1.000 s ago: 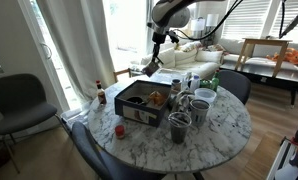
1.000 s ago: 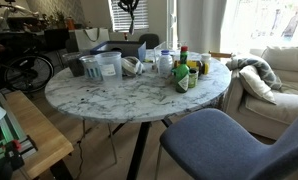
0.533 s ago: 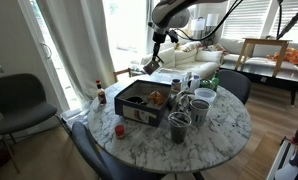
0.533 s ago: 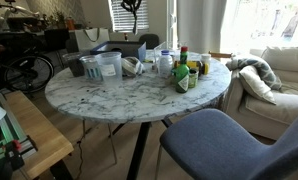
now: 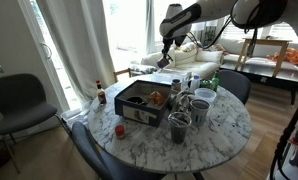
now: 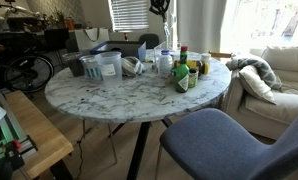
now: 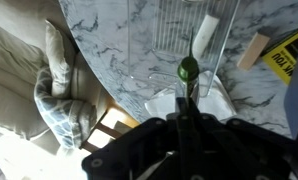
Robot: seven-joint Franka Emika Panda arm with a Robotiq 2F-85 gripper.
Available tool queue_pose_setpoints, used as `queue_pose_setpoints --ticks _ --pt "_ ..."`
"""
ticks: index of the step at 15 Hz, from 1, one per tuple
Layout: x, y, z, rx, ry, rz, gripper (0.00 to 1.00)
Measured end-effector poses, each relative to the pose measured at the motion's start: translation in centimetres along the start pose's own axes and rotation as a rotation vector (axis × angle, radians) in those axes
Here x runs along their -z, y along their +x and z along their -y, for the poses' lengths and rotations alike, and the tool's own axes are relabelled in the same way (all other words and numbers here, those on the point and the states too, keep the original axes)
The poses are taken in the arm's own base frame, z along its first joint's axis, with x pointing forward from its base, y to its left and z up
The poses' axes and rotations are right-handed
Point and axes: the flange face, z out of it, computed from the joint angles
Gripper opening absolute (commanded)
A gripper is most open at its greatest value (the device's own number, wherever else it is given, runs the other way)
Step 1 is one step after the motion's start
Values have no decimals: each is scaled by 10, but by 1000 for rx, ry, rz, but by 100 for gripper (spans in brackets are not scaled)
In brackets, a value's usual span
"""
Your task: Move the packet to the clear storage box
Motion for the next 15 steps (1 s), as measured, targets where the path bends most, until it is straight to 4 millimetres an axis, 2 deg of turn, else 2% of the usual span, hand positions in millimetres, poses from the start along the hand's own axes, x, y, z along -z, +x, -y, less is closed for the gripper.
queue_pose_setpoints --ticks 2,5,10,15 --pt "-13 -2 -16 -66 -19 25 0" --pt "-35 -5 -23 -120 -25 84 0" --pt "-77 -10 -11 -133 -6 201 0" --pt "-107 -18 0 -118 10 290 0"
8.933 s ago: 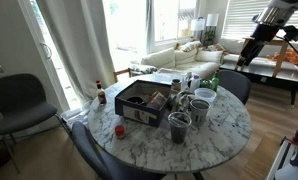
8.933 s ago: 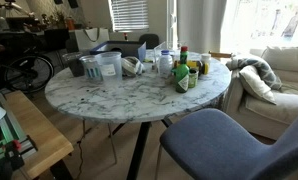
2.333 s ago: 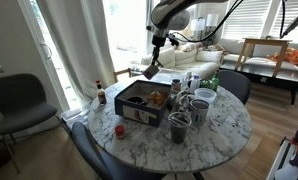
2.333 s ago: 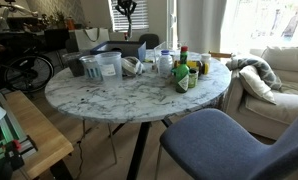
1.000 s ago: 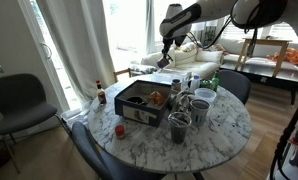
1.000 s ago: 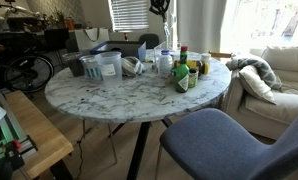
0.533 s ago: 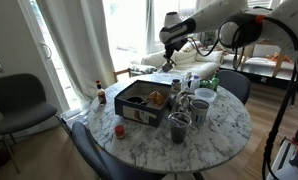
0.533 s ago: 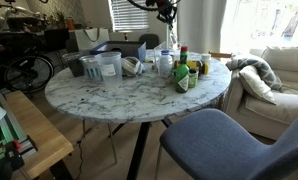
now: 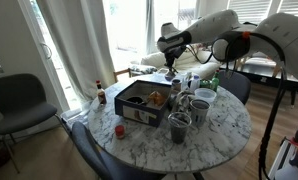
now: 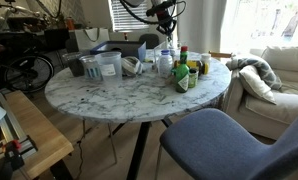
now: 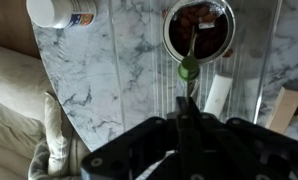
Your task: Move the packet to the clear storage box
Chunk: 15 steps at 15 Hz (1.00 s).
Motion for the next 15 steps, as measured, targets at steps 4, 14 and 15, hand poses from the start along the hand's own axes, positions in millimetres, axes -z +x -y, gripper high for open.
queue_pose_setpoints --ticks 4,14,15 --pt "-15 1 8 14 2 39 0" --pt "-19 8 22 77 -13 74 62" --pt "-16 9 22 80 -16 69 71"
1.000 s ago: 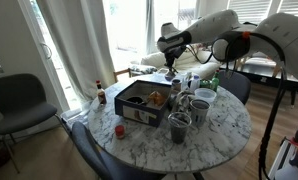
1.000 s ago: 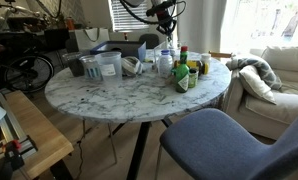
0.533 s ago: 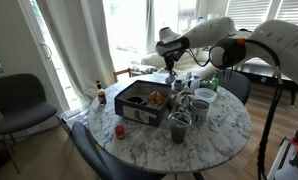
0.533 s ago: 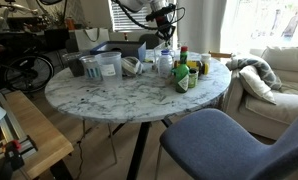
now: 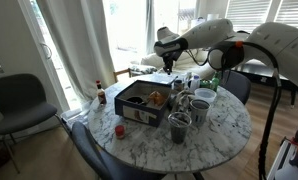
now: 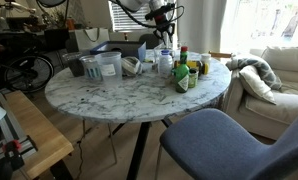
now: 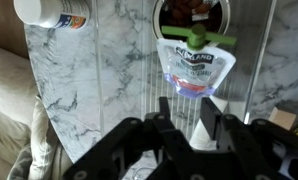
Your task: Move the packet to the clear storage box
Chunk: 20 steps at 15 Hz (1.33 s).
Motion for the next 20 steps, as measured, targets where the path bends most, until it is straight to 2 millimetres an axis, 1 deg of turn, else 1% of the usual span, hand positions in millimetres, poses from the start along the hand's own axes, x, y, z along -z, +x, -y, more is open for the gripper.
queue_pose_setpoints --ticks 2,3,4,7,10,12,15,18,20 --pt "8 2 -1 2 -8 -13 84" --pt "12 4 -1 2 -12 -20 93" --pt "16 5 -1 1 -17 -28 99" --pt "27 6 -4 -2 -24 -38 100" --pt "42 0 -8 2 -7 -2 100" --pt "61 -7 -15 -6 1 18 100" --pt "98 -24 -30 -36 43 39 100" --pt "131 -48 -48 -61 144 33 100" --pt "152 -62 -61 -54 223 -14 100"
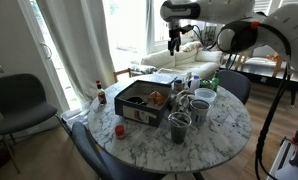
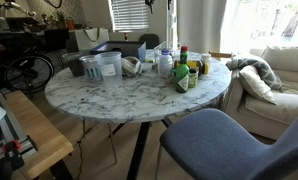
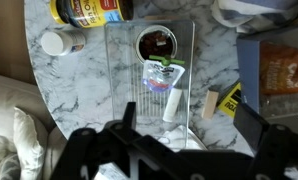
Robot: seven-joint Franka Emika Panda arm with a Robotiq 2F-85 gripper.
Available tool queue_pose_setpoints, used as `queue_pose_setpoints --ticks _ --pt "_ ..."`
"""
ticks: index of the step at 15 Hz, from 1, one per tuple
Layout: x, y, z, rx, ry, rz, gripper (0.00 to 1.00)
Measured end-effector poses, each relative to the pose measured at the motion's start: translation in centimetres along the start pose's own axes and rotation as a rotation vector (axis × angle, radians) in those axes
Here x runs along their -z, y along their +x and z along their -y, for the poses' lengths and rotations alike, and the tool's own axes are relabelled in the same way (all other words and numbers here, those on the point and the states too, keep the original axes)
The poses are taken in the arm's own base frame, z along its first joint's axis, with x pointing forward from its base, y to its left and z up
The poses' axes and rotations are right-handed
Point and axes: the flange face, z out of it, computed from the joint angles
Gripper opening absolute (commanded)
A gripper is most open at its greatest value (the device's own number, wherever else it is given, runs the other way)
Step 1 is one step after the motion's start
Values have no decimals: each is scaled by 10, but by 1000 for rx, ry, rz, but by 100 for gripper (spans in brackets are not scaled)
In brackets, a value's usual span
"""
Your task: Move the packet to the clear storage box
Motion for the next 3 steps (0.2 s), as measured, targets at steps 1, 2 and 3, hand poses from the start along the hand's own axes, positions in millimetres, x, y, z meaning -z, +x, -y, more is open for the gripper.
queue_pose_setpoints --ticks 1,2,3 --pt "11 -5 -5 12 31 -36 100" --pt "19 -10 -10 19 52 -63 100" --pt "23 -13 -14 23 61 -77 100"
